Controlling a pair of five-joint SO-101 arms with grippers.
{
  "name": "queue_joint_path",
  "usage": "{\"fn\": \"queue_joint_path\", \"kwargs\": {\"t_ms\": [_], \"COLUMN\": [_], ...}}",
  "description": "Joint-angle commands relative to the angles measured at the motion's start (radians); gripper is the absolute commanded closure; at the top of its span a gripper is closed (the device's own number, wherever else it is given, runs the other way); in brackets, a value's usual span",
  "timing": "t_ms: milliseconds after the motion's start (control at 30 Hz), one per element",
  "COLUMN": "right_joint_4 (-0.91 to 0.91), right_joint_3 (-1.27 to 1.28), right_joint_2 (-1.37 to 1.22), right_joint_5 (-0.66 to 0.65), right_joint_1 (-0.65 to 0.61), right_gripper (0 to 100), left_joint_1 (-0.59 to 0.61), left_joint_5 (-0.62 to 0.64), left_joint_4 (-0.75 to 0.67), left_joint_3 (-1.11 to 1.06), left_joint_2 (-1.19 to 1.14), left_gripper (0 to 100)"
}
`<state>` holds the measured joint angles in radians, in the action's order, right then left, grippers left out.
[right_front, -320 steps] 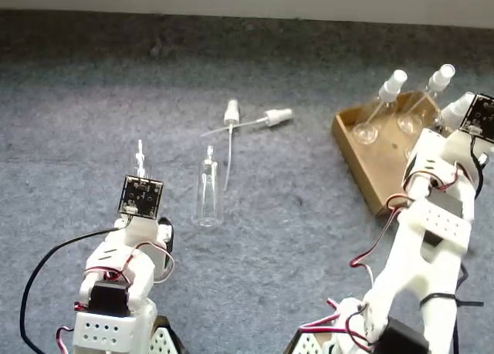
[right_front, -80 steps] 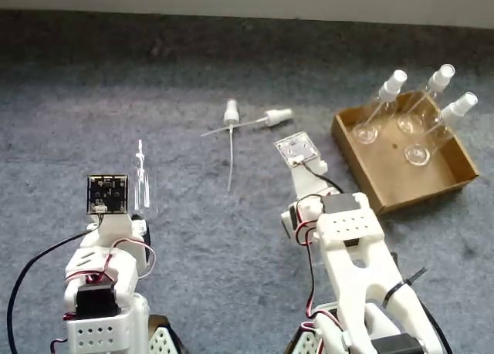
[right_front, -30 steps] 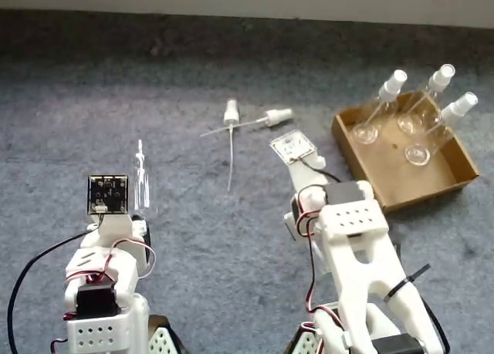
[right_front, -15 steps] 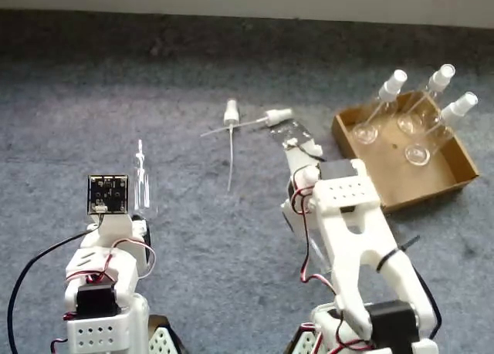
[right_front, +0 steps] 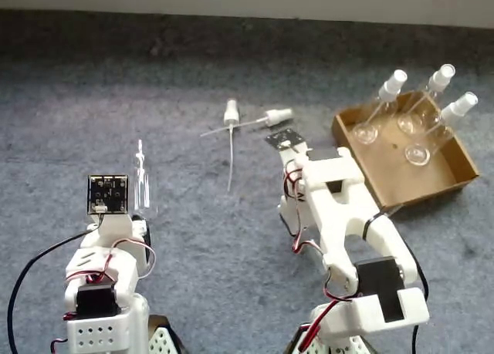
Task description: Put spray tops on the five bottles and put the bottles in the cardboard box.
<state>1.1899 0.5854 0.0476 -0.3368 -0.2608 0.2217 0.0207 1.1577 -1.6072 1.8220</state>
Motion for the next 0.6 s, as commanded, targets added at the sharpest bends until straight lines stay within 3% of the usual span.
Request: {"fn": "queue_joint_path", "kwargs": {"t_ms": [0, 267, 467, 567], "right_joint_4": [-0.064, -0.07, -0.051, -0.01], "right_joint_3": [-0.044, -0.044, -0.044, -0.044], "right_joint_2": [0.005, 0.007, 0.005, 0.013], "right_joint_5": [0.012, 0.083, 0.083, 0.083], "right_joint_1": [-0.01, -0.012, -0.012, -0.012], "right_gripper": [67.4, 76.6, 76.2, 70.0], "left_joint_1": [-0.015, -0.015, -0.015, -0.015], "left_joint_5": [-0.006, -0.006, -0.006, -0.006], "left_joint_4": [-0.003, -0.003, -0.003, -0.003], "left_joint_3": [0.007, 0.007, 0.007, 0.007], "left_joint_2": [0.007, 0.007, 0.007, 0.007], "left_gripper": [100, 100, 100, 100]}}
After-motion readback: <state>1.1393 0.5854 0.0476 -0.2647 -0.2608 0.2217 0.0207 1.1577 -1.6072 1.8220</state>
